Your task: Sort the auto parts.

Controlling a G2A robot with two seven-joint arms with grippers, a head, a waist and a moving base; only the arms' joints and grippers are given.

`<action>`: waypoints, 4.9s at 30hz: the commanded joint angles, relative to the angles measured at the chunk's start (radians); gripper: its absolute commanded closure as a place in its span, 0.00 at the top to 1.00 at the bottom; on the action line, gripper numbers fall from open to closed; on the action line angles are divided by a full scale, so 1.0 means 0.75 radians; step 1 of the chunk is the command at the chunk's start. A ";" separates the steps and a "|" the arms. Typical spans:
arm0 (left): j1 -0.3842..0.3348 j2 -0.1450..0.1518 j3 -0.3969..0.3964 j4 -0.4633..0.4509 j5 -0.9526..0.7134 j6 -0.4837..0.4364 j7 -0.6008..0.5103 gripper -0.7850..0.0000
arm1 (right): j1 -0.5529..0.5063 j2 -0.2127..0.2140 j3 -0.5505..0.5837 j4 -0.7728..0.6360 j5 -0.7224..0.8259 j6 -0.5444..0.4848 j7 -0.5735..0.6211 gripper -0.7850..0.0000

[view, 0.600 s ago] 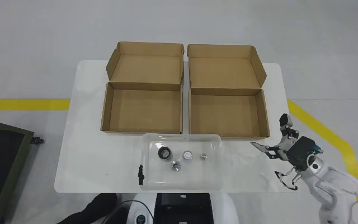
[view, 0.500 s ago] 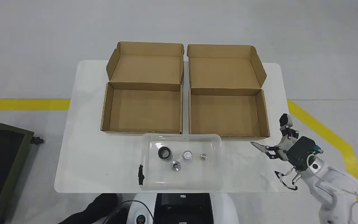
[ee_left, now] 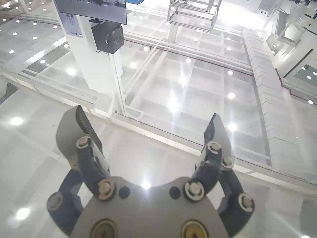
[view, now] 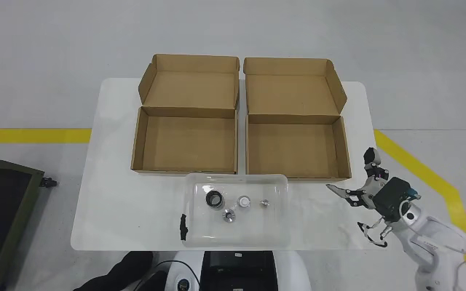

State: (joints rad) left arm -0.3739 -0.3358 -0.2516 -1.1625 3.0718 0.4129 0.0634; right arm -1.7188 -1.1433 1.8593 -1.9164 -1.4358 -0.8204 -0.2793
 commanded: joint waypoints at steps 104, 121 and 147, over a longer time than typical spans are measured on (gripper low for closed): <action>0.000 0.000 0.000 0.000 0.000 0.000 0.000 1.00 | 0.548 0.089 -0.863 -0.067 0.154 -0.097 0.519 0.00; 0.000 0.000 0.000 0.000 0.000 0.000 0.000 1.00 | 0.595 0.067 -0.731 -0.136 0.416 0.210 0.090 0.00; 0.000 0.000 0.000 0.000 0.000 0.000 0.000 1.00 | 0.625 0.058 -0.736 0.034 0.400 0.096 0.077 0.00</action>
State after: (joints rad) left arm -0.3739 -0.3358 -0.2516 -1.1625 3.0718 0.4129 0.0634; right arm -1.2472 -1.1010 1.3050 -1.8997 -1.1249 -0.7426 -0.2391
